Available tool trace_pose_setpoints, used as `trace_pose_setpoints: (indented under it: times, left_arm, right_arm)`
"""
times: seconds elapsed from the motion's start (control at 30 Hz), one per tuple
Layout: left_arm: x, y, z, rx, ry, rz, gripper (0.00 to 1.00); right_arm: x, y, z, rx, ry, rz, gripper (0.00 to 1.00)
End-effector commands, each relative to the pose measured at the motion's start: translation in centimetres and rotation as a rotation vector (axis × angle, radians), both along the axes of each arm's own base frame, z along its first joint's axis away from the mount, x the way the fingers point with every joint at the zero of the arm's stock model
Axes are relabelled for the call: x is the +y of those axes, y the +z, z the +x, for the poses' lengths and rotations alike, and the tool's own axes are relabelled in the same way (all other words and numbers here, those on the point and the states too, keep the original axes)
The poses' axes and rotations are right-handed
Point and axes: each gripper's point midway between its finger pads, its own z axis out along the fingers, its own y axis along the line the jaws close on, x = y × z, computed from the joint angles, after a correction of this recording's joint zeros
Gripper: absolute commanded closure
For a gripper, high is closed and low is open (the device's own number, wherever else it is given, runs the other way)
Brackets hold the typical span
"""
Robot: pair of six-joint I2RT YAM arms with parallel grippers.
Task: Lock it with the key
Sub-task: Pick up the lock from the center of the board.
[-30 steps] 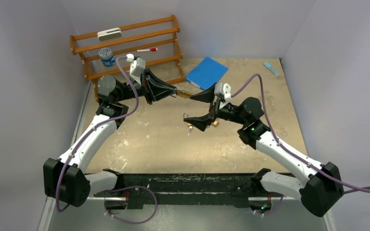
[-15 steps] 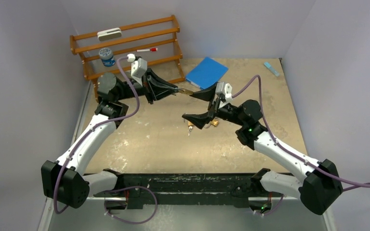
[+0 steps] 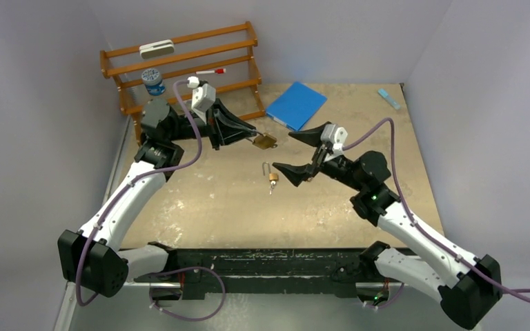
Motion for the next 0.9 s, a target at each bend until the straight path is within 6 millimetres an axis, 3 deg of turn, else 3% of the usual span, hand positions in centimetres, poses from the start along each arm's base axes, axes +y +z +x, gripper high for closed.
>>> trace_pose_setpoints:
  times: [0.0, 0.2, 0.37, 0.87]
  left_arm:
    - [-0.1, 3.8, -1.2, -0.140, -0.033, -0.070, 1.00]
    - [-0.1, 3.9, -1.6, -0.151, -0.044, -0.070, 1.00]
    - [0.0, 4.2, -1.8, -0.170, -0.048, -0.071, 1.00]
    - [-0.1, 3.8, -1.5, -0.182, -0.044, -0.066, 1.00]
  right_arm:
    - [1.3, 0.7, 1.1, -0.058, 0.040, -0.049, 0.02]
    - [4.1, 1.2, 1.4, -0.058, 0.201, -0.023, 0.05]
    - [3.9, 2.4, 1.6, -0.073, 0.241, 0.043, 0.09]
    - [4.7, 3.4, 1.1, -0.062, 0.348, 0.075, 0.30]
